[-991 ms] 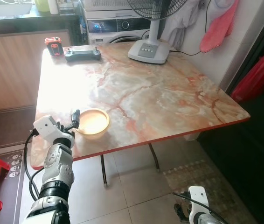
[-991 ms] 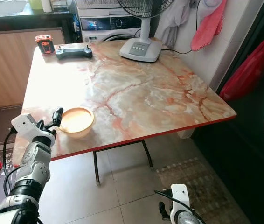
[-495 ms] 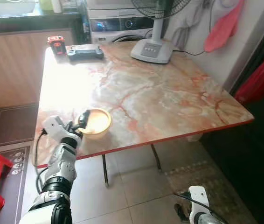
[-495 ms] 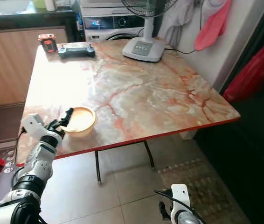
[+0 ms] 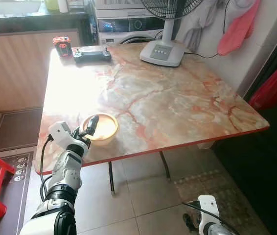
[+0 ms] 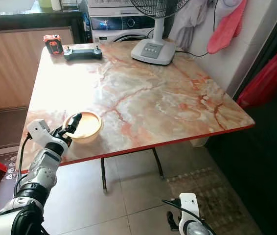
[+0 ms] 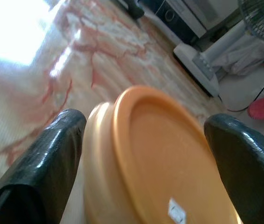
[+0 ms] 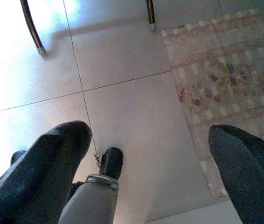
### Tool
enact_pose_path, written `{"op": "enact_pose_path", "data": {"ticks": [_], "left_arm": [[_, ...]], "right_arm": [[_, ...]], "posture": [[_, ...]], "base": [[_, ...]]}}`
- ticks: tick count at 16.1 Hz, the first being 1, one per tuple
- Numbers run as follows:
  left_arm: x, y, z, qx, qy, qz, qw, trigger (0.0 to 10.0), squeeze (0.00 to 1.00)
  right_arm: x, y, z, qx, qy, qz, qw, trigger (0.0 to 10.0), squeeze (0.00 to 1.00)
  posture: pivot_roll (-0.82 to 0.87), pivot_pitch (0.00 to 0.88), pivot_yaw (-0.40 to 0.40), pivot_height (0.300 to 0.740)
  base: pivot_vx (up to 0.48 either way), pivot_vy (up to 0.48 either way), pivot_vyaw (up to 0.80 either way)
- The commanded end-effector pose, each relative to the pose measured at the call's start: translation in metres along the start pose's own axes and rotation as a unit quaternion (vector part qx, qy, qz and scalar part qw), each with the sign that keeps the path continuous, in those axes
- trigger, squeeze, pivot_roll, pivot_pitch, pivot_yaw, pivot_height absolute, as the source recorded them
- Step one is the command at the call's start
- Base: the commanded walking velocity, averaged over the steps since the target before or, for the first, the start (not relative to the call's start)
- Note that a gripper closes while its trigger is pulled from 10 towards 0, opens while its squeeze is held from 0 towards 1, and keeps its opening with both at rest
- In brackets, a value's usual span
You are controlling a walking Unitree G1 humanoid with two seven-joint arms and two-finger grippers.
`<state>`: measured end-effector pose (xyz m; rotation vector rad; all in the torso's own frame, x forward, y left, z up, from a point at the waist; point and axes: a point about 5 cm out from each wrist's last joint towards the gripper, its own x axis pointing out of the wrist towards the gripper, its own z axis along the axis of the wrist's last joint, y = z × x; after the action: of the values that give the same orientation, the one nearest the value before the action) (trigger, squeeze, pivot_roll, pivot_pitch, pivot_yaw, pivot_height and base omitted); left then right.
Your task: Restocking fridge
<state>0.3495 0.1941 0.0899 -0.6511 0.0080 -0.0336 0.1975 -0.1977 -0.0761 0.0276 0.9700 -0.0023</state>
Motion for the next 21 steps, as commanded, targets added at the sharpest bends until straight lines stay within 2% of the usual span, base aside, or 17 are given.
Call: {"op": "enact_pose_path", "data": {"ticks": [1,8,11,12,13,14,15,16,17,18,19,20,21], "left_arm": [[0.001,0.0,-0.001,-0.003,0.006,-0.001,1.0,10.0,0.0],[0.003,-0.006,-0.008,0.027,0.026,-0.01,0.999,10.0,0.0],[0.003,-0.006,-0.008,0.027,0.028,-0.01,0.999,10.0,0.0],[0.004,-0.007,-0.009,0.028,0.03,-0.013,0.999,9.4,0.0],[0.004,-0.008,-0.009,0.03,0.031,-0.014,0.999,7.6,0.0],[0.005,-0.009,-0.009,0.031,0.03,-0.016,0.999,4.4,0.0],[0.005,-0.009,-0.008,0.032,0.029,-0.017,0.999,3.0,0.0],[0.005,-0.01,-0.008,0.032,0.028,-0.017,0.999,3.9,0.0],[0.006,-0.01,-0.007,0.035,0.029,-0.018,0.999,9.5,0.0],[0.006,-0.01,-0.007,0.036,0.029,-0.018,0.999,10.0,0.0],[0.006,-0.01,-0.007,0.038,0.03,-0.018,0.999,9.5,0.0],[0.006,-0.01,-0.007,0.039,0.03,-0.018,0.999,7.5,0.0],[0.006,-0.009,-0.007,0.041,0.031,-0.016,0.999,2.7,0.0]], "right_arm": [[0.0,-0.001,0.002,0.002,-0.004,-0.002,1.0,10.0,0.0],[0.0,-0.001,0.002,0.006,-0.007,-0.001,1.0,10.0,0.0],[0.0,-0.001,0.002,0.008,-0.008,0.0,1.0,10.0,0.0],[0.0,-0.001,0.001,0.007,-0.008,0.001,1.0,10.0,0.0],[0.0,-0.001,0.001,0.007,-0.007,0.001,1.0,10.0,0.0],[0.0,-0.001,0.001,0.005,-0.007,0.001,1.0,10.0,0.0],[0.0,-0.001,0.001,0.005,-0.007,0.001,1.0,10.0,0.0],[0.0,-0.001,0.001,0.006,-0.007,0.001,1.0,10.0,0.0],[0.0,-0.001,0.002,0.006,-0.007,0.0,1.0,10.0,0.0],[0.0,-0.001,0.002,0.006,-0.007,0.0,1.0,10.0,0.0],[0.0,-0.001,0.002,0.006,-0.007,0.0,1.0,10.0,0.0],[0.0,-0.001,0.002,0.006,-0.006,0.0,1.0,10.0,0.0],[0.0,-0.001,0.002,0.006,-0.006,0.0,1.0,10.0,0.0]], "posture": [[0.0,0.0,-0.051,0.74],[-0.01,0.0,-0.047,0.74],[-0.01,0.0,-0.046,0.74],[-0.01,0.0,-0.043,0.74],[0.0,0.0,-0.046,0.74],[-0.01,0.0,-0.046,0.74],[-0.01,0.0,-0.047,0.74],[-0.01,0.0,-0.047,0.74],[0.0,0.0,-0.048,0.74],[0.0,0.0,-0.049,0.74],[0.0,0.0,-0.05,0.74],[-0.01,0.0,-0.05,0.74],[-0.01,0.0,-0.05,0.74]], "base": [[0.0,0.0,0.0],[0.0,0.0,0.0],[0.0,0.0,0.0],[0.0,0.0,0.0],[0.0,0.0,0.0],[0.0,0.0,0.0],[0.0,0.0,0.0],[0.0,0.0,0.0],[0.0,0.0,0.0],[0.0,0.0,0.0],[0.0,0.0,0.0],[0.0,0.0,0.0],[0.0,0.0,0.0]]}}
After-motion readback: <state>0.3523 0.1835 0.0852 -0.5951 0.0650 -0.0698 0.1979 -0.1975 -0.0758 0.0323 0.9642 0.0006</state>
